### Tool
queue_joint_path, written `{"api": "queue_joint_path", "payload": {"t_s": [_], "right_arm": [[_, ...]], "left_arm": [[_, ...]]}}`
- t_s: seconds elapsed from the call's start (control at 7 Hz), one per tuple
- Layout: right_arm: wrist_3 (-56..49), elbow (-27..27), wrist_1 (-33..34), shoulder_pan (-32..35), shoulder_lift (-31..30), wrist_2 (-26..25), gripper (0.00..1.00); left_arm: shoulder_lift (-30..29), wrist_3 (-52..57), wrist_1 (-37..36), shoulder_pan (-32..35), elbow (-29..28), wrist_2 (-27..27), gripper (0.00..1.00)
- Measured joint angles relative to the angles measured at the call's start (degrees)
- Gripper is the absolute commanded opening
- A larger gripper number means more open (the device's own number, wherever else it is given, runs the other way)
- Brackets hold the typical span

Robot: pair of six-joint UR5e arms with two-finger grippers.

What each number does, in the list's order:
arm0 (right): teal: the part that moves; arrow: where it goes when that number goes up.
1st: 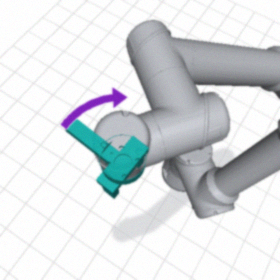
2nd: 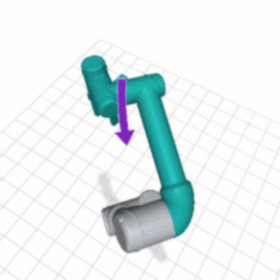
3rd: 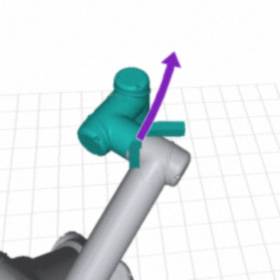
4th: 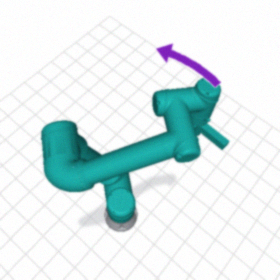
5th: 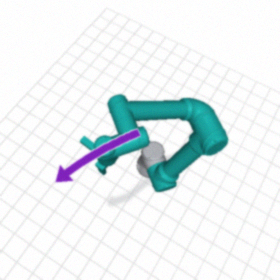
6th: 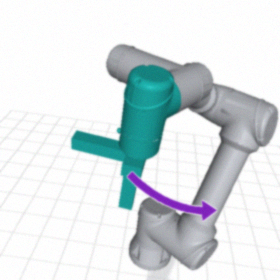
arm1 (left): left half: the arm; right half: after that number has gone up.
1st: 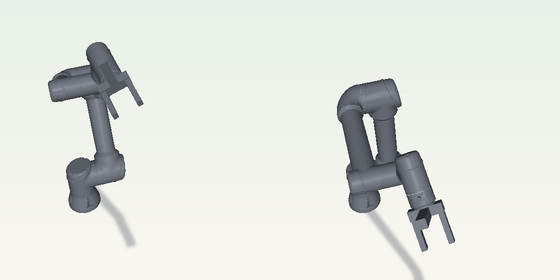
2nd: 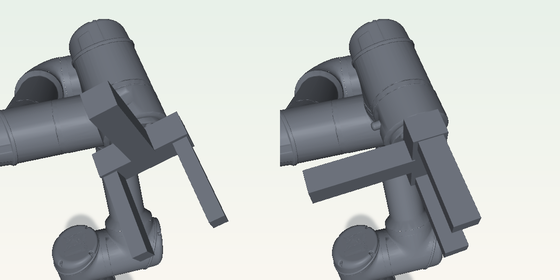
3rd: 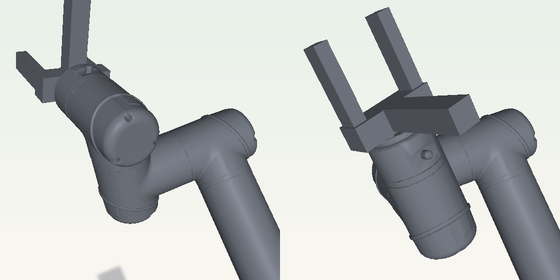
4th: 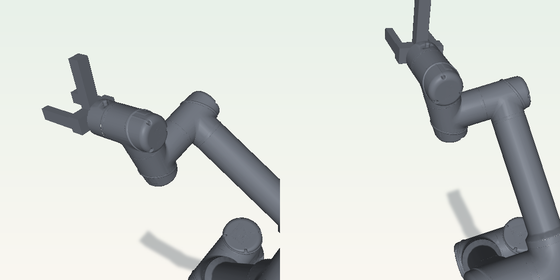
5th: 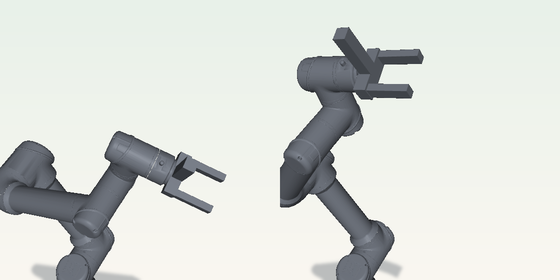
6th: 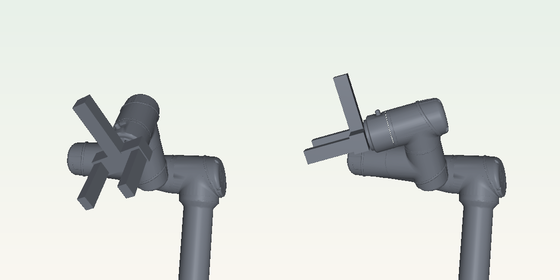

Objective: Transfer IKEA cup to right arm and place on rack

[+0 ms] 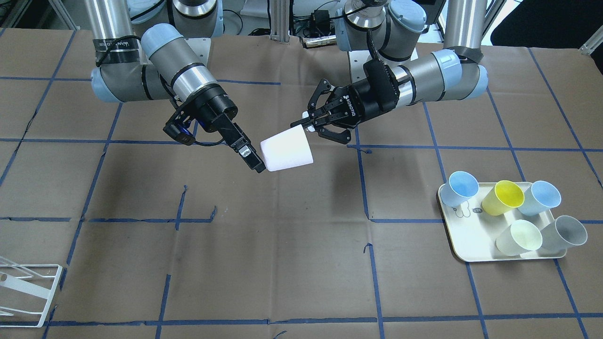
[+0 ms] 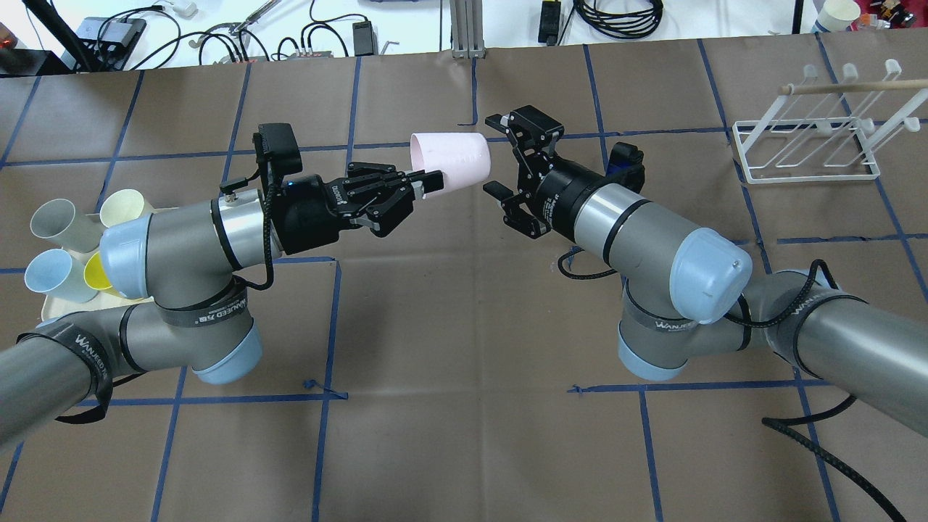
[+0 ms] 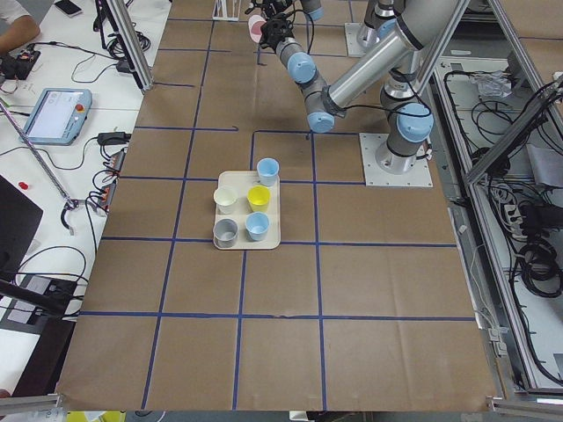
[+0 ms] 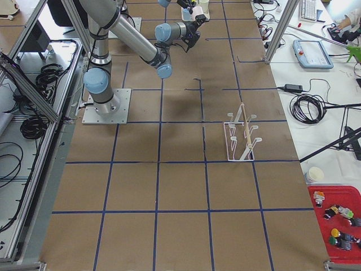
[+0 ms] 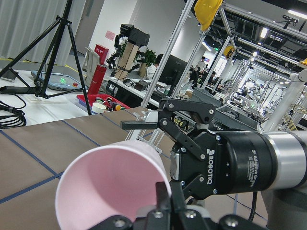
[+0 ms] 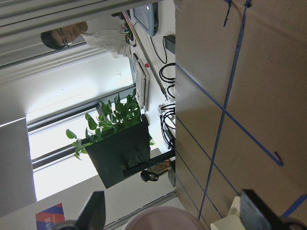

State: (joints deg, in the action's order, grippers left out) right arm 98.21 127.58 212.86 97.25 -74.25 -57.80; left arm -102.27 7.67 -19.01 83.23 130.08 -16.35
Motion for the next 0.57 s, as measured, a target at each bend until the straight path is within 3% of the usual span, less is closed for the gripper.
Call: {"api": "queue_joint_path", "payload": {"t_s": [0.57], "right_arm": [[1.9, -0.6, -0.1, 1.3, -0.5, 0.0, 0.97]], "left_arm": [[0.1, 0.0, 0.0, 0.0, 0.0, 0.0, 0.00]]}}
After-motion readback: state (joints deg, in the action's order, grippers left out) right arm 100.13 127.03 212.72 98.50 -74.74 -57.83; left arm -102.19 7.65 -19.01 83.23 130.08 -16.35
